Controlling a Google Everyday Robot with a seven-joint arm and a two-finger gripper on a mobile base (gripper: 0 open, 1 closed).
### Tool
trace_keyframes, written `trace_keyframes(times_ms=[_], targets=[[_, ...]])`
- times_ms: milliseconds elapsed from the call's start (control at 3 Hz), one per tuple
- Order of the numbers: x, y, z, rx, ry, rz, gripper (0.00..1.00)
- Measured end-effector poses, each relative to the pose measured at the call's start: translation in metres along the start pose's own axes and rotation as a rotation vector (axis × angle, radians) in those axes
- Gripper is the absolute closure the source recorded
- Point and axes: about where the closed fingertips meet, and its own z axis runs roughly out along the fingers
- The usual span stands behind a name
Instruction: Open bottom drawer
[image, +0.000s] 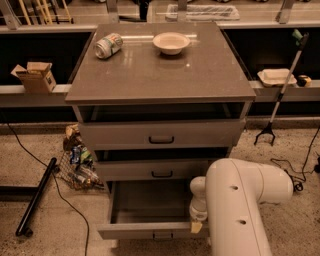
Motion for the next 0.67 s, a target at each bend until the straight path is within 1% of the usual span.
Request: trace_keyframes(times_ms=[333, 667], targets=[[0.0006, 0.0036, 0.0014, 0.003, -0.003, 0.003, 0.92], [0.0006, 0.0036, 0.0015, 0.003, -0.003, 0.003, 0.91]])
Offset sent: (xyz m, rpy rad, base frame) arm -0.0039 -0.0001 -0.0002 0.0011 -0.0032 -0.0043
